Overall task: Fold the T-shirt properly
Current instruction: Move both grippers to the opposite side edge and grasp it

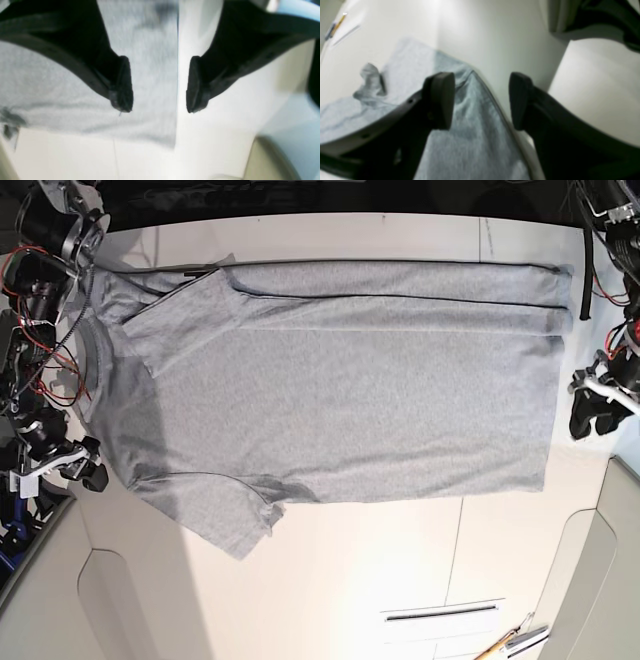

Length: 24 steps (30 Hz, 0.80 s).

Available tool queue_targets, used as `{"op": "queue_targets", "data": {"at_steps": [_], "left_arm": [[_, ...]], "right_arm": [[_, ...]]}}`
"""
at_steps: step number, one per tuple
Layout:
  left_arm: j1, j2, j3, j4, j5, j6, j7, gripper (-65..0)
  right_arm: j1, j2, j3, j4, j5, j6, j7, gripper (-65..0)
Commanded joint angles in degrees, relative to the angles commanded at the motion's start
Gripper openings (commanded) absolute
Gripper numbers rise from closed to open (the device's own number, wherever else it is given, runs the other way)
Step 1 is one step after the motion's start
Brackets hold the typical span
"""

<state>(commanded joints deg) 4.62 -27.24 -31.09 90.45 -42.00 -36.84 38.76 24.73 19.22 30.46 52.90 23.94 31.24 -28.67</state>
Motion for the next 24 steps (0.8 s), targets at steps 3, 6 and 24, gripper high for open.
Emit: {"op": "queue_targets", "data": {"at_steps": [3,6,24], "left_arm": [[-7.5,-1.4,4.0,-9.6,1.2,0.4,-0.1,-24.4],[-14.8,-1.6,6.8,-20.8,3.0,0.3,-1.3,-24.4],[-28.6,1.6,11.3,-50.3,7.5,-3.2,-5.5,-24.4]], "right_arm": [[0.8,0.0,0.0,-3.3,-1.3,-0.04,0.9,-30.9],[0.8,0.0,0.0,-5.8,-3.3,-0.07,1.3,-30.9],[0.8,-1.3,-2.2,-7.0,-0.3,0.57,1.5,-30.9]]}}
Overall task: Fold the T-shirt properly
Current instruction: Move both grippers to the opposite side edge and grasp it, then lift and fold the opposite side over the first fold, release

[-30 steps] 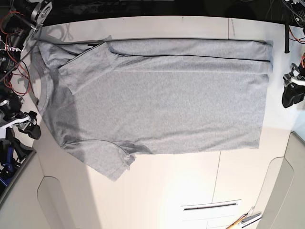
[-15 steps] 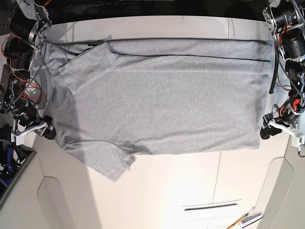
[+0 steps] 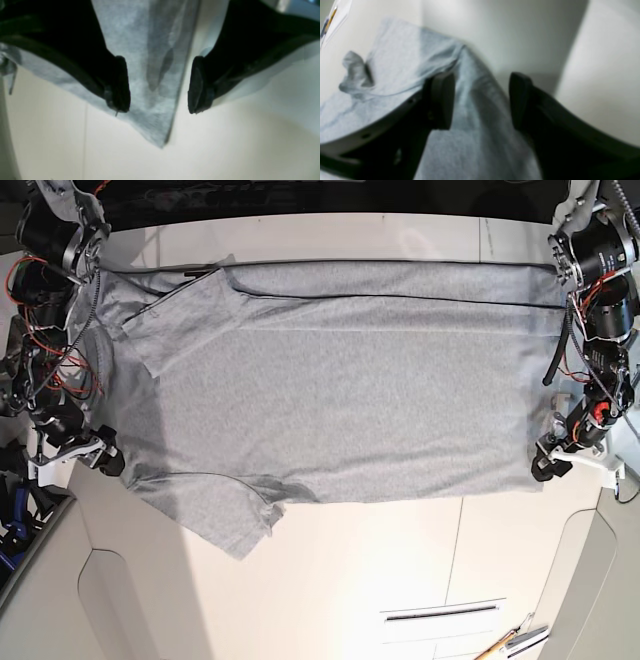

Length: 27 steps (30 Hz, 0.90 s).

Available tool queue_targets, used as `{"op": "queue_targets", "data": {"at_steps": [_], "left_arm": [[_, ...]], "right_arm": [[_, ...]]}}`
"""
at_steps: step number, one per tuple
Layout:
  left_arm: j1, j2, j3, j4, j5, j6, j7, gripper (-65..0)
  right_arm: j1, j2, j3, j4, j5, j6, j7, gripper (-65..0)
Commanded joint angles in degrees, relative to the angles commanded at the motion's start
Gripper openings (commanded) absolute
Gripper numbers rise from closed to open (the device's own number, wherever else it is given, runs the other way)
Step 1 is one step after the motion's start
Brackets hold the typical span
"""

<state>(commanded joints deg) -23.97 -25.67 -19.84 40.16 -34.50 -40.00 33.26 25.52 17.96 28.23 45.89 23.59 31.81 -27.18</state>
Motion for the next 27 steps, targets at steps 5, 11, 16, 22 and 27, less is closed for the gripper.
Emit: {"op": "queue_targets", "data": {"at_steps": [5,11,16,22,27], "left_arm": [[0.0,1.4,0.0,0.0,0.0,0.0,0.0,-24.6],[0.0,1.4,0.0,0.0,0.1,0.0,0.0,-43.2],[-0.3,1.3,0.0,0.0,0.0,0.0,0.0,-63.8],[-2.7,-0.2,0.0,1.5,-2.0,0.0,6.0,-65.0],[-2.5,-3.3,0.0,7.6,-9.0,0.0,17.6,-65.0]], "right_arm": [[0.0,-1.4,-3.6,0.0,1.4,0.13,0.0,-30.9],[0.0,-2.1,-4.8,0.0,1.2,0.13,0.0,-41.4],[0.0,-2.1,-4.8,0.2,1.3,1.60,0.0,-65.0],[0.0,-1.4,-4.8,5.2,1.3,1.64,-2.6,-65.0],[-0.5,-0.4,-4.7,12.2,6.2,1.64,-11.6,-65.0]]}}
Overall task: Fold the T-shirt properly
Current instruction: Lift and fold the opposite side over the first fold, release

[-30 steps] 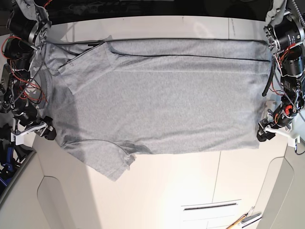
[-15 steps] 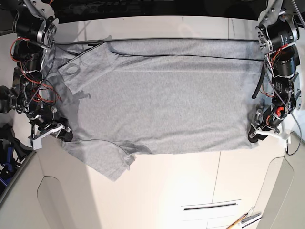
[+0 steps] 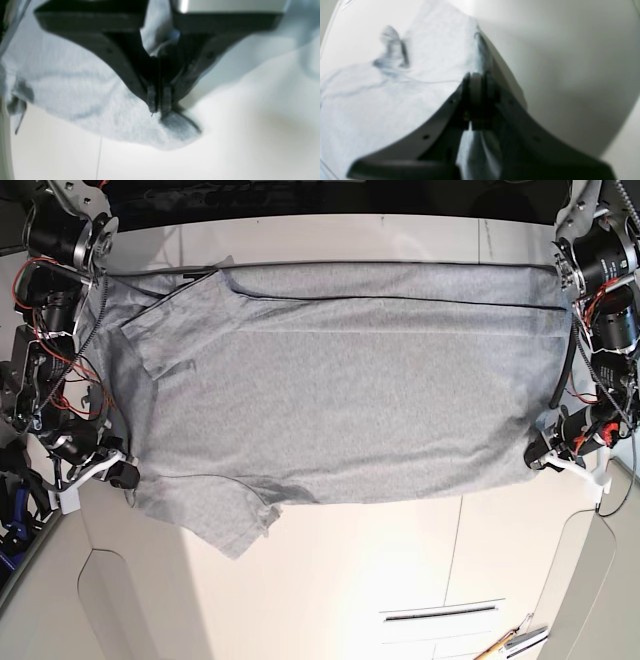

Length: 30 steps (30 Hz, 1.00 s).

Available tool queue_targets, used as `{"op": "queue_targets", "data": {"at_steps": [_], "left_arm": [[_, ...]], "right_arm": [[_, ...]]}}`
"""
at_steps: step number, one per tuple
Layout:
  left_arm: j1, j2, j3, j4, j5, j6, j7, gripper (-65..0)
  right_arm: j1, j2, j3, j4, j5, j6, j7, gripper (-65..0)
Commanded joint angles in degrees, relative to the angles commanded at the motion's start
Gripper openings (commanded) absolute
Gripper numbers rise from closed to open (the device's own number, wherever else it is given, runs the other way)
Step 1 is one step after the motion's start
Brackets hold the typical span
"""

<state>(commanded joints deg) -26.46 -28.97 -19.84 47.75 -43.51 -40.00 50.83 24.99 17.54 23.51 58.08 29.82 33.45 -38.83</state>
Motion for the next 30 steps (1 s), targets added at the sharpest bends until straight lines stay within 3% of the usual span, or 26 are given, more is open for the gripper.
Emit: {"op": "queue_targets", "data": {"at_steps": [7,11,16,26,29,30], "left_arm": [[1.9,-3.7,0.0,5.2,-11.3,0.0,10.5,-65.0],[6.6,-5.5,0.0,10.0,-15.0,0.0,12.2,-65.0],[12.6,-6.5,0.0,17.2,-18.1,0.0,15.1,-65.0],[22.3,-7.2,0.0,21.6,-18.4,0.0,14.3,-65.0],[22.9,-7.0,0.0,21.6,-18.4,0.0,13.4,-65.0],[22.9,-7.0,0.0,21.6,-18.4,0.0,12.8,-65.0]], "right_arm": [[-1.1,2.9,0.0,3.8,6.4,0.28,-5.2,-65.0],[-5.2,4.7,0.2,6.6,10.2,0.79,-5.6,-65.0],[-11.0,5.7,0.3,12.9,10.6,0.87,-6.0,-65.0],[-19.0,5.6,2.7,15.4,10.6,0.79,-5.7,-65.0],[-20.1,5.6,2.7,15.2,6.7,-0.09,-2.8,-65.0],[-20.1,5.6,2.7,15.1,5.2,-0.24,-1.1,-56.7]]}}
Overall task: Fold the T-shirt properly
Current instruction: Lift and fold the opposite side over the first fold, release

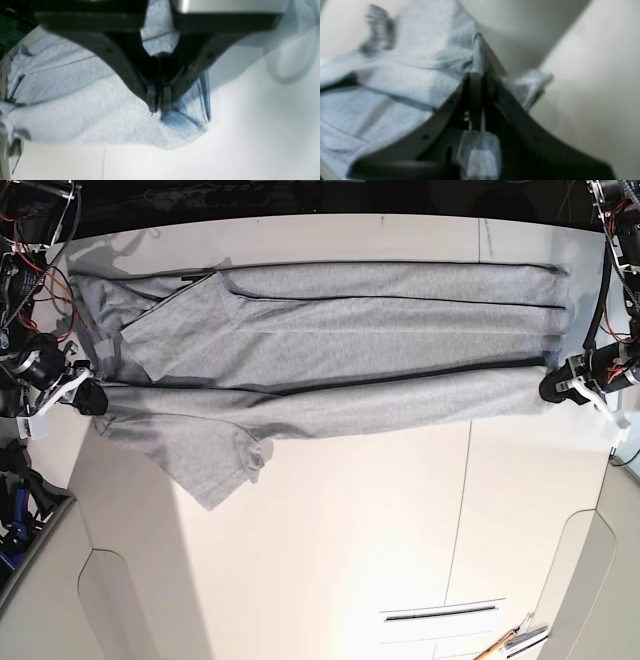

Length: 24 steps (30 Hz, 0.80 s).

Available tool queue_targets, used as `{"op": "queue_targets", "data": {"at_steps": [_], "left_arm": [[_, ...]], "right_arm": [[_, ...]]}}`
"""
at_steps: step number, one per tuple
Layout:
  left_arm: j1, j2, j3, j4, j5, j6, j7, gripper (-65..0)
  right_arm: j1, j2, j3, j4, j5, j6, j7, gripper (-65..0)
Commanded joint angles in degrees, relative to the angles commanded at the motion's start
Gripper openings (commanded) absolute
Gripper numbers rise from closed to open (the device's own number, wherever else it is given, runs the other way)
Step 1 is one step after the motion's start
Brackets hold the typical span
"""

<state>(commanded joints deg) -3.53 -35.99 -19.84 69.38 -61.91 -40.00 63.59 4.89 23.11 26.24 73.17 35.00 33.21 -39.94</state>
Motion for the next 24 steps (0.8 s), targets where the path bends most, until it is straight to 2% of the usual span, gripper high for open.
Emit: {"op": "queue_targets", "data": {"at_steps": [2,3,4,8,11,13,15,20,24], "left_arm": [[0.0,0.0,0.0,0.0,0.1,0.0,-1.1,-65.0],[0.0,0.0,0.0,0.0,0.1,0.0,-1.1,-65.0],[0.0,0.0,0.0,0.0,0.2,0.0,-1.1,-65.0],[0.0,0.0,0.0,0.0,0.4,0.0,-1.1,-65.0],[0.0,0.1,0.0,0.0,0.4,0.0,-1.1,-65.0],[0.0,0.4,0.0,0.0,0.4,0.0,-1.3,-65.0],[0.0,1.1,0.0,0.0,0.4,0.0,-1.7,-65.0],[0.0,2.7,0.0,0.0,0.7,0.0,-1.7,-65.0],[0.0,2.8,0.0,0.0,1.7,0.0,-1.7,-65.0]], "right_arm": [[0.0,0.0,0.0,-0.2,-0.7,-0.46,3.7,-40.2],[0.1,0.0,0.0,-0.2,-0.7,-0.46,5.6,-35.8],[0.2,0.0,0.0,-0.2,-0.7,-0.46,7.1,-34.8],[2.1,-0.2,0.1,-0.2,-0.5,-0.63,9.2,-34.8],[4.4,-0.6,0.0,-0.2,-0.6,-3.30,10.7,-34.8],[6.6,-1.7,0.0,-0.6,-3.1,-5.01,11.7,-34.8],[9.1,-3.1,-0.1,-2.3,-5.9,-5.07,11.7,-34.8],[13.6,-6.4,-0.4,-9.6,-8.0,-4.66,12.2,-34.8],[15.8,-8.2,-1.4,-17.7,-12.3,-4.66,17.9,-34.8]]}}
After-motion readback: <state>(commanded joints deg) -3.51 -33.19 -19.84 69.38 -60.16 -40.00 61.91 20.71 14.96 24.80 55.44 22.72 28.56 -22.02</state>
